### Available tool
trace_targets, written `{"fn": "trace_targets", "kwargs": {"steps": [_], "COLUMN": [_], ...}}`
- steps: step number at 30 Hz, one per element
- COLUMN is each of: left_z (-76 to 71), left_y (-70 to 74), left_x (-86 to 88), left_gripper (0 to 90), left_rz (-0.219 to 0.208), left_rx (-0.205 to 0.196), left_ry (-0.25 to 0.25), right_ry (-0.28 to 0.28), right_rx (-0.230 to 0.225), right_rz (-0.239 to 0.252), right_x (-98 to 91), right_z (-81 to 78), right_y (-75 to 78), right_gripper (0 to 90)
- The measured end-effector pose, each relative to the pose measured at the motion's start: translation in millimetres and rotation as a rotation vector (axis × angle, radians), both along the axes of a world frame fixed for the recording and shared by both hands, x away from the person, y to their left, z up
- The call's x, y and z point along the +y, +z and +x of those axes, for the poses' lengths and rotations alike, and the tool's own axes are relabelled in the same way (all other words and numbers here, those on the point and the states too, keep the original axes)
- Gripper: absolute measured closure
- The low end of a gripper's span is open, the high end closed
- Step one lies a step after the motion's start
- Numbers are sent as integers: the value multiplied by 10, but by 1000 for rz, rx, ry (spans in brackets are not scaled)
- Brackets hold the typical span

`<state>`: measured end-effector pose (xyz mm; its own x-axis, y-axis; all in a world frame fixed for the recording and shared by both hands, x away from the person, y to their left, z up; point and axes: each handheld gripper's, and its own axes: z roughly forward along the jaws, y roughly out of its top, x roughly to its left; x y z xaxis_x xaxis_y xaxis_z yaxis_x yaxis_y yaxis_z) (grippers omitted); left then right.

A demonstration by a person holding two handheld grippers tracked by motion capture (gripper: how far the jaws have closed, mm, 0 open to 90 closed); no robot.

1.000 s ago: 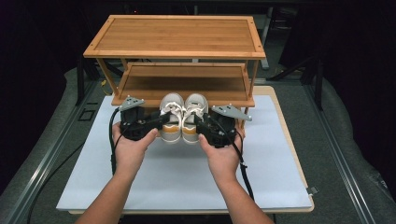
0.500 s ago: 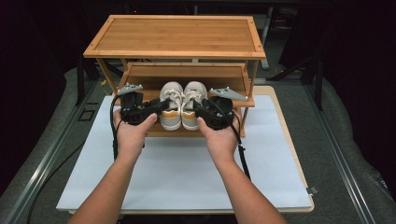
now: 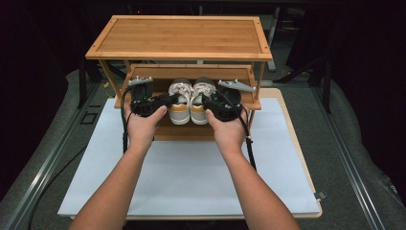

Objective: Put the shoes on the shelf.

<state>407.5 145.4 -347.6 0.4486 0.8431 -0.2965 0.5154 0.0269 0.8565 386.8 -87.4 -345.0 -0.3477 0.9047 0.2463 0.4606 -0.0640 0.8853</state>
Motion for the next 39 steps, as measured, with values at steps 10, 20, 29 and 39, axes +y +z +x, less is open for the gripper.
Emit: {"fn": "trace_targets", "kwargs": {"steps": [10,20,29,39], "left_z": [254,392,466,427], "left_y": [-34,-18,-14,66], "left_x": [-14,41,42,-9], "left_gripper": [617,617,597,548], "left_rz": [-4,-15,-19,-3], "left_rx": [24,31,83,87], "left_ry": [-2,12,28,71], "right_ry": [-9,-6,-21,-22], "right_rx": [19,30,69,54], "right_rz": [35,50,33,-52], "right_x": [-51,12,38,83], "right_z": [257,391,483,444], "right_y": [-64,-65,-39,104], "right_gripper": [649,649,627,618]}}
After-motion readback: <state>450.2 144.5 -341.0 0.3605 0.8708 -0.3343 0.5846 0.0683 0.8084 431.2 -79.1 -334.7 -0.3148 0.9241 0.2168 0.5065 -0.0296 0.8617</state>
